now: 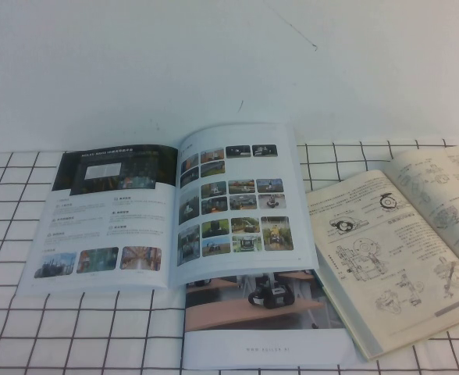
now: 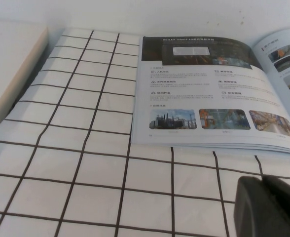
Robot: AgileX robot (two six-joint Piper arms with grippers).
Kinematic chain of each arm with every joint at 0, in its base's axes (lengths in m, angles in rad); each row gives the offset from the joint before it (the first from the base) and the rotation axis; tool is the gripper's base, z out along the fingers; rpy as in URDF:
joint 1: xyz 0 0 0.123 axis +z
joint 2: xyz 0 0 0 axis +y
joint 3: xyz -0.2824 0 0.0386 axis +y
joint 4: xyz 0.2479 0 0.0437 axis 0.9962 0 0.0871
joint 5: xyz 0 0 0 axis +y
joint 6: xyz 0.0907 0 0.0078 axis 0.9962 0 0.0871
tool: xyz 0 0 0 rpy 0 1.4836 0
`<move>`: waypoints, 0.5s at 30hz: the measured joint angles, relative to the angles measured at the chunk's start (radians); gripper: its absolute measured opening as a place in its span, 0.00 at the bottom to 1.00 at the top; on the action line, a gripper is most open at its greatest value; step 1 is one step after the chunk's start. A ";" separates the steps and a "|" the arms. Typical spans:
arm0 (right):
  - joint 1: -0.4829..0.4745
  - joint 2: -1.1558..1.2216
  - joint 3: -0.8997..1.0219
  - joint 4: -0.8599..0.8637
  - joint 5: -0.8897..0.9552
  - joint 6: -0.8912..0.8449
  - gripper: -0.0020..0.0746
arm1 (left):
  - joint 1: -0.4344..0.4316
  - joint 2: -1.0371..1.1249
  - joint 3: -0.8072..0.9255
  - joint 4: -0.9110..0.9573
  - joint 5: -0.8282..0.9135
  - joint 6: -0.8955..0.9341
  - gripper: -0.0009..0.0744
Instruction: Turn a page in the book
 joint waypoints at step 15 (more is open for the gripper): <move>0.000 0.000 0.000 0.000 -0.067 0.012 0.04 | 0.000 0.000 0.000 -0.050 -0.002 0.000 0.01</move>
